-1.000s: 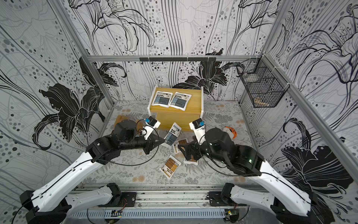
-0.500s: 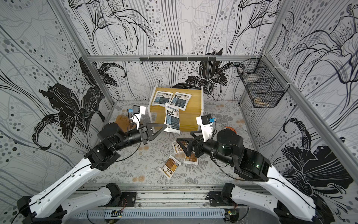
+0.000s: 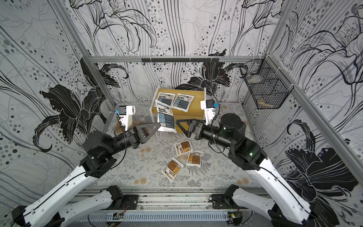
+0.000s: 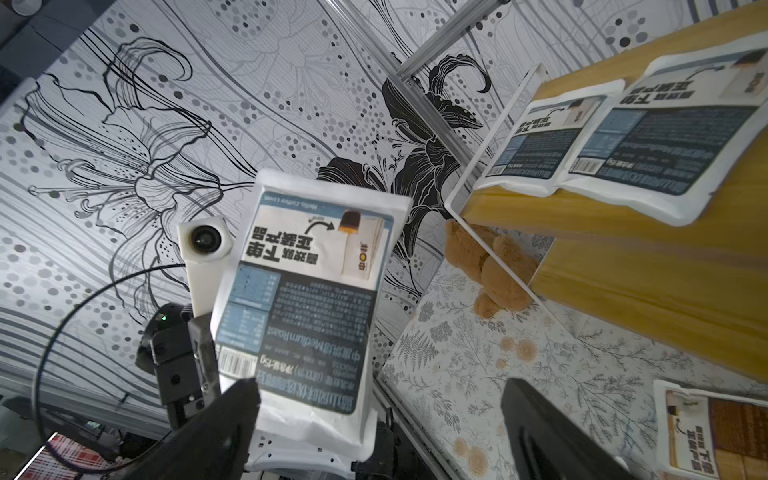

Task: Place the bagged coffee beans on the shelf by color
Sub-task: Pick up the bagged coffee beans at the center of the board.

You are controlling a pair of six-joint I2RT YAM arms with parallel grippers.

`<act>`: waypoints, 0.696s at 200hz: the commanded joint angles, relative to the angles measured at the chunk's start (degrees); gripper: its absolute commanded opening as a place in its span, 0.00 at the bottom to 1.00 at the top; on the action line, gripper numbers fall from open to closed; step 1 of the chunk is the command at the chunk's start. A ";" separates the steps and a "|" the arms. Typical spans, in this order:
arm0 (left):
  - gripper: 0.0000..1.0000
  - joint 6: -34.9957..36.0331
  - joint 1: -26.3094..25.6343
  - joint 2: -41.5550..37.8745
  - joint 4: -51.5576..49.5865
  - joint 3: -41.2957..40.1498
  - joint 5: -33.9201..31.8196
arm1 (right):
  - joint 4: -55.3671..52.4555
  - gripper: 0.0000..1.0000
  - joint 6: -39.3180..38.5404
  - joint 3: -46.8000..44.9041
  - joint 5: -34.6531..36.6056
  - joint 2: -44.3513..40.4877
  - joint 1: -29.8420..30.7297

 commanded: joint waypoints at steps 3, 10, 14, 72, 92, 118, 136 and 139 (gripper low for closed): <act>0.00 -0.60 0.07 -0.29 3.84 0.34 0.77 | 10.00 0.97 5.92 -0.22 -10.07 1.59 -0.95; 0.00 -0.66 0.06 -0.20 4.01 0.49 0.83 | 12.25 0.97 7.06 -0.58 -11.81 2.31 -0.95; 0.00 -0.70 0.07 -0.13 4.07 0.54 0.94 | 13.14 0.97 7.62 -0.63 -12.49 2.77 -0.94; 0.00 -0.35 0.07 0.64 4.39 1.71 1.81 | 20.33 0.99 12.56 -3.26 -16.78 5.32 -1.04; 0.00 0.07 0.02 1.18 4.23 2.19 2.19 | 23.80 1.00 14.57 -5.24 -17.72 5.53 -1.03; 0.00 1.19 0.07 1.59 3.30 2.86 2.18 | 26.68 0.94 16.11 -7.21 -18.07 4.95 -1.04; 0.00 1.54 0.07 1.82 2.86 3.07 2.20 | 27.60 0.91 16.84 -8.39 -17.84 4.17 -1.03; 0.00 1.62 0.07 1.92 2.75 3.20 2.26 | 27.80 0.91 16.96 -8.58 -17.82 4.02 -1.04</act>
